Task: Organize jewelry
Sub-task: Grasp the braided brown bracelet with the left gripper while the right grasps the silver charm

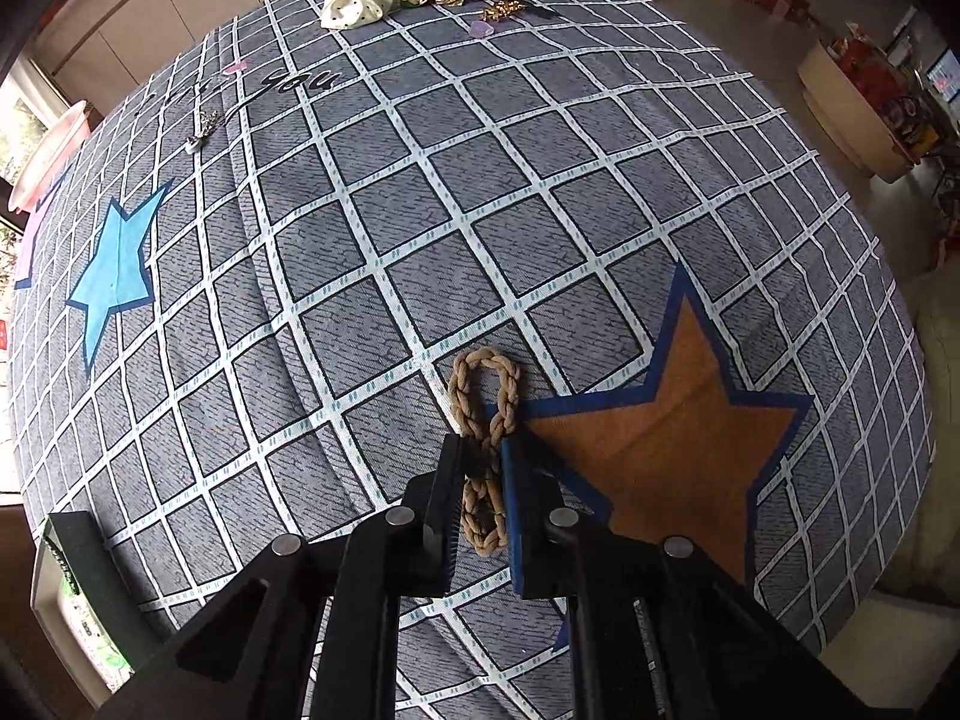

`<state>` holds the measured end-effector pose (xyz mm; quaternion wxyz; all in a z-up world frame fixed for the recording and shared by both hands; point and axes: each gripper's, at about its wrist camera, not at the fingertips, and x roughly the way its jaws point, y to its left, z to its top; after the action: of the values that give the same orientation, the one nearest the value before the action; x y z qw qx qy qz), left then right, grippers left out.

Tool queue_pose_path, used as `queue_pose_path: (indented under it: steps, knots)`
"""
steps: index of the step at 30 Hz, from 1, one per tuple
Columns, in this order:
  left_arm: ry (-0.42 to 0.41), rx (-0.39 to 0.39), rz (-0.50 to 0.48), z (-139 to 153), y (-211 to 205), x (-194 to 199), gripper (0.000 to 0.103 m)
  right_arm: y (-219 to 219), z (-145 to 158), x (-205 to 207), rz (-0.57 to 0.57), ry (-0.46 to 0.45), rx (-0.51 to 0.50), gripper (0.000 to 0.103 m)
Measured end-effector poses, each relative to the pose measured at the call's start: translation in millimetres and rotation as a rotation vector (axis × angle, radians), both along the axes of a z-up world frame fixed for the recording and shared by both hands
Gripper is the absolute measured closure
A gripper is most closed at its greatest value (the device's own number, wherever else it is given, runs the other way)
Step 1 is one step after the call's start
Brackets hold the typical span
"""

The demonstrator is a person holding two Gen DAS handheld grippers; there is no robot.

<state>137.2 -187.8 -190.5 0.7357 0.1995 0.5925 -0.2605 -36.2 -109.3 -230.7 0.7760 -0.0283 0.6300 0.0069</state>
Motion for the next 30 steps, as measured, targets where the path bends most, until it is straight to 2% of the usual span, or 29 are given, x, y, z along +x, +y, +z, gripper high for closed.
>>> queue_pose_path:
  steps: [7, 17, 24, 30]
  knots:
    - [0.013, -0.041, 0.064, 21.9, 33.6, 7.4, 0.083, -32.7, 15.7, 8.5, -0.098, 0.004, 0.087, 0.089]
    - [0.008, -0.069, 0.144, 37.4, 101.1, -13.0, 0.083, -77.6, 45.1, 33.1, -0.182, -0.004, 0.174, 0.089]
    - [0.0, -0.079, 0.205, 51.7, 138.2, -30.6, 0.083, -86.0, 76.2, 56.8, -0.151, -0.032, 0.172, 0.089]
    - [-0.003, -0.087, 0.263, 59.8, 167.8, -42.0, 0.083, -65.2, 100.0, 60.8, -0.114, -0.043, 0.187, 0.089]
